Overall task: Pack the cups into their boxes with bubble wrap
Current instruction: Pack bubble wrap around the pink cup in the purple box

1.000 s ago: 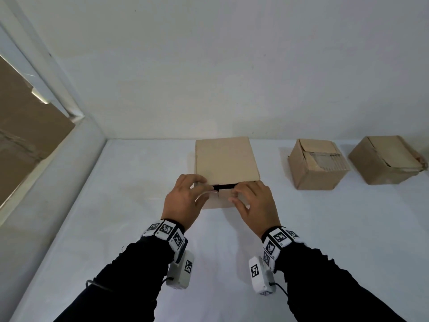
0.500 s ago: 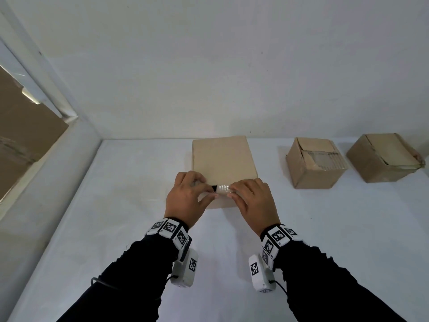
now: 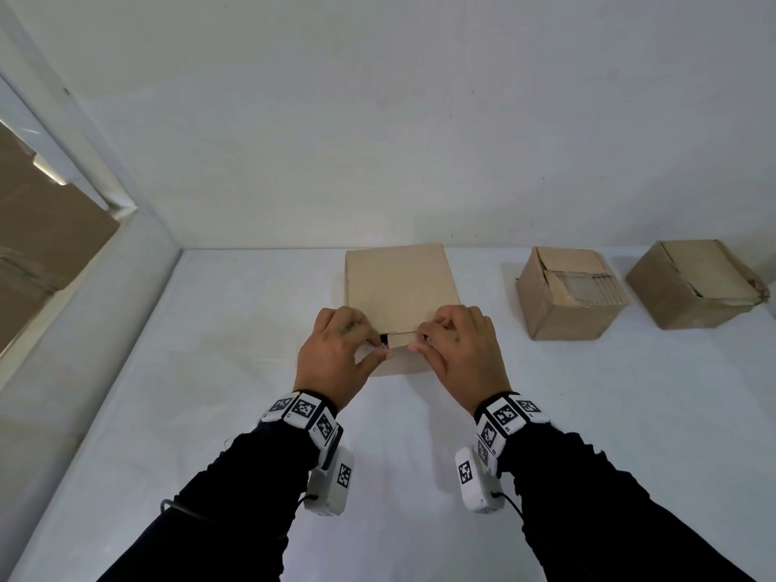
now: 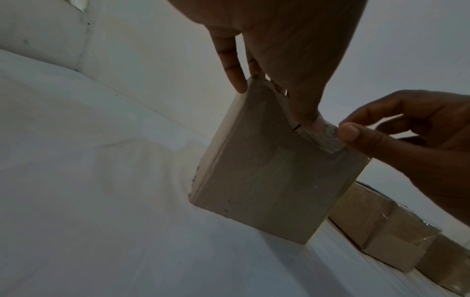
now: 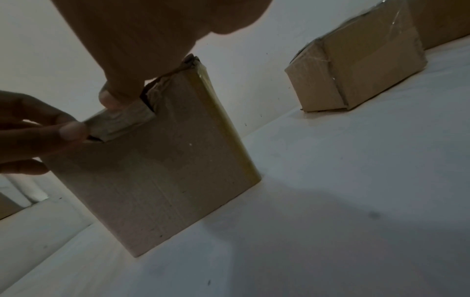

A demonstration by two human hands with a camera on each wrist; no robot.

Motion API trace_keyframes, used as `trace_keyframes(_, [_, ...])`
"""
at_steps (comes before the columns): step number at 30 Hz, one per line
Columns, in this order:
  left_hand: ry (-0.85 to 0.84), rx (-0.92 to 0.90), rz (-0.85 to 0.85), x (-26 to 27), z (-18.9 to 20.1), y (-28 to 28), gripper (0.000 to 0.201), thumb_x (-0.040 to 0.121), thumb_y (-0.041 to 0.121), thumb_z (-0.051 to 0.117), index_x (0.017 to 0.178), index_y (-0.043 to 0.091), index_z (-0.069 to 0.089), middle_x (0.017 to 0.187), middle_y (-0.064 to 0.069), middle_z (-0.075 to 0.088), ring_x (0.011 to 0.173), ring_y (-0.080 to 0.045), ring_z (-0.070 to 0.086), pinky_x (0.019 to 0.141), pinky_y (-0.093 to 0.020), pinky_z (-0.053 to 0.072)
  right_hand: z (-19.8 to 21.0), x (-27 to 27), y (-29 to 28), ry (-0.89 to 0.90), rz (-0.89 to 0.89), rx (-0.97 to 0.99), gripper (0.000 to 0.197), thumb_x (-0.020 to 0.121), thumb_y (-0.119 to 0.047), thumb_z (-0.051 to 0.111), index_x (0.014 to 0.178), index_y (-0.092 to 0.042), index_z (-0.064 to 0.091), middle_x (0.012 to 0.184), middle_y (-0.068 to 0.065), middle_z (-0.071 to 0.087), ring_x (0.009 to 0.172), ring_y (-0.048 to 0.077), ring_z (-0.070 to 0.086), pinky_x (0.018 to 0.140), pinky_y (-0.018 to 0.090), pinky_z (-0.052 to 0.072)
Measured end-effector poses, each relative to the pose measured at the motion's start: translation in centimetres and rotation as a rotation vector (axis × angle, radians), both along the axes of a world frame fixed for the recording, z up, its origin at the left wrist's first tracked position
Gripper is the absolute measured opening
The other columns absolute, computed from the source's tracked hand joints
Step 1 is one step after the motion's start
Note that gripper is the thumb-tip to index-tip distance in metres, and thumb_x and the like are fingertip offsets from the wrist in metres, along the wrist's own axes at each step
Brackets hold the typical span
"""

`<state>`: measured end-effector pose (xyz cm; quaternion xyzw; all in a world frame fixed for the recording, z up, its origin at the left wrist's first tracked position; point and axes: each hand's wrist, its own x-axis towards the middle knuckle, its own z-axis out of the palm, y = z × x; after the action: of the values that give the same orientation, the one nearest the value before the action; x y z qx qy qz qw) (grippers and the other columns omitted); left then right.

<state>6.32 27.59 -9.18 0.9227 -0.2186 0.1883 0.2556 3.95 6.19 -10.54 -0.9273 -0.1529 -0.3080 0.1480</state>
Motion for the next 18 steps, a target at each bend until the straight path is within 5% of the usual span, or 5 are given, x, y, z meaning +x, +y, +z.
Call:
trace_keyframes(4, [0.028,-0.023,0.038,0.3,0.1,-0.4,0.037,0.074,0.046,0.075,0.099,0.023,0.06,0.094,0.012,0.054,0.093,-0.014,0.044,0.06,-0.023,0.044,0.2,0.4,-0.4,0.038,0.044,0.02,0.024,0.091,-0.042,0.062,0.095,-0.019,0.066,0.116,0.001,0.06,0.109,0.023,0.054,0.09,0.037,0.041])
trace_keyframes(7, [-0.003,0.05,0.026,0.8,0.0,-0.8,0.035,0.08,0.044,0.07,0.108,0.026,0.063,0.098,0.008,0.054,0.095,-0.018,0.045,0.061,-0.024,0.046,0.1,1.0,-0.1,0.027,0.04,0.031,0.021,0.091,-0.038,0.062,0.099,-0.019,0.065,0.109,-0.002,0.063,0.107,0.022,0.056,0.09,0.037,0.043])
trace_keyframes(13, [-0.032,0.111,0.076,2.8,0.6,-1.2,0.024,0.077,0.041,0.073,0.086,0.022,0.061,0.088,0.006,0.054,0.084,-0.019,0.048,0.048,-0.023,0.037,0.5,2.9,0.1,0.023,-0.032,-0.02,0.021,0.09,-0.039,0.063,0.095,-0.019,0.064,0.099,-0.002,0.062,0.089,0.024,0.053,0.075,0.038,0.042])
trace_keyframes(18, [-0.013,0.141,0.039,5.2,0.9,-1.3,0.024,0.076,0.038,0.076,0.083,0.023,0.059,0.086,0.008,0.055,0.083,-0.018,0.048,0.045,-0.025,0.04,1.0,4.3,-1.4,0.152,0.049,-0.049,0.032,0.076,-0.043,0.069,0.102,-0.026,0.062,0.11,-0.007,0.056,0.1,0.021,0.048,0.084,0.037,0.039])
